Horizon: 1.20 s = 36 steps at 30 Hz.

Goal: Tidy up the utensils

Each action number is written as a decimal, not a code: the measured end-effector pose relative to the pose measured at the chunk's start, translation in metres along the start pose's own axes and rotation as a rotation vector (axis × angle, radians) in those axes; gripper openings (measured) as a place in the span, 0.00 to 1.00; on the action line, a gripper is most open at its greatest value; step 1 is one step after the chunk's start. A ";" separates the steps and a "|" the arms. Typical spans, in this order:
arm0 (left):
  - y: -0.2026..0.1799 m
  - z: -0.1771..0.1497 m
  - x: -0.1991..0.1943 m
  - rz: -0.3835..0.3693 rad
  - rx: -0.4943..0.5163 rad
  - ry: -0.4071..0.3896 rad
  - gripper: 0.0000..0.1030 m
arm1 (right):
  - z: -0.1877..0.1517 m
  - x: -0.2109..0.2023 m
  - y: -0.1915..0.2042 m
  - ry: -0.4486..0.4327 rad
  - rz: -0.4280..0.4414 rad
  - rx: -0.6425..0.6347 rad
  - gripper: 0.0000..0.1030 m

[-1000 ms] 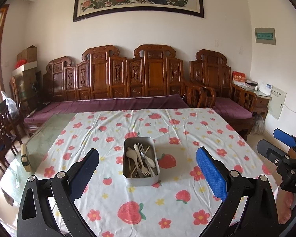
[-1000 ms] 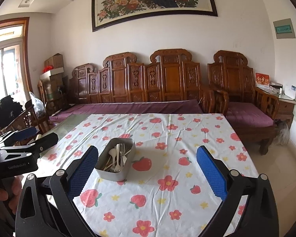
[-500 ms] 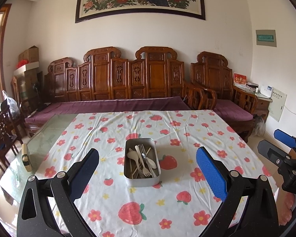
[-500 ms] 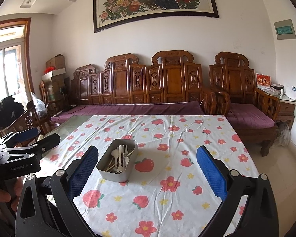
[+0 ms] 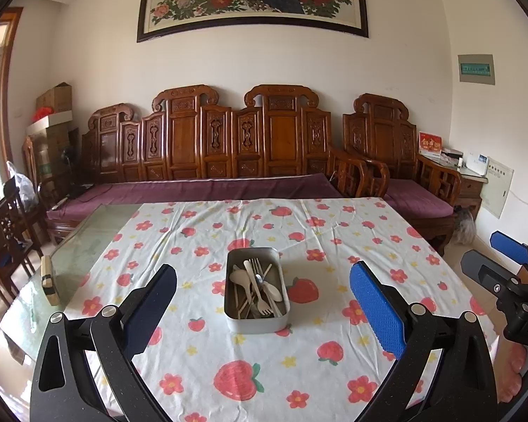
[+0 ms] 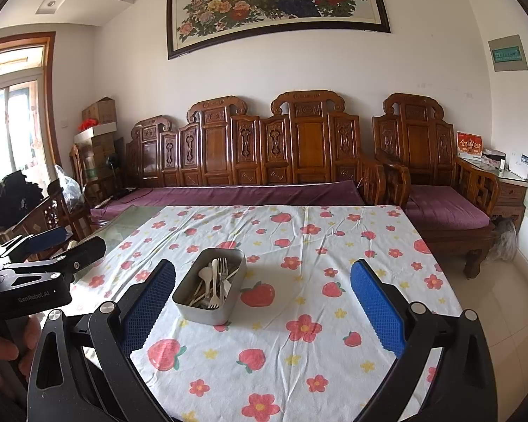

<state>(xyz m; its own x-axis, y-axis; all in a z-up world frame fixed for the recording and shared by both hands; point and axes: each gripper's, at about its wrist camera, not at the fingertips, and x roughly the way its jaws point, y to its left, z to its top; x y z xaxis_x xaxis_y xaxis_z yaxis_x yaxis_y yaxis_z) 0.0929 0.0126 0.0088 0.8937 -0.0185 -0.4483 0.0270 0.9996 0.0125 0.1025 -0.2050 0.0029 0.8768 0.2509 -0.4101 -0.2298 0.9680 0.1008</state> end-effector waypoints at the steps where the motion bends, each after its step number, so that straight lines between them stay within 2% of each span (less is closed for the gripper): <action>1: 0.000 0.000 0.000 0.001 0.002 0.000 0.92 | 0.000 0.000 0.000 0.000 -0.001 -0.001 0.97; 36: -0.003 -0.001 -0.003 -0.008 0.007 -0.009 0.92 | 0.000 0.000 0.000 -0.001 -0.002 0.001 0.97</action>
<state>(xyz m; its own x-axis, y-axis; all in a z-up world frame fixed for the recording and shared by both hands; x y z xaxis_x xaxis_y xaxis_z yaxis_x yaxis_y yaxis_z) 0.0893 0.0096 0.0095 0.8975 -0.0263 -0.4402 0.0367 0.9992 0.0151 0.1028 -0.2052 0.0028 0.8777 0.2488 -0.4095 -0.2273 0.9685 0.1012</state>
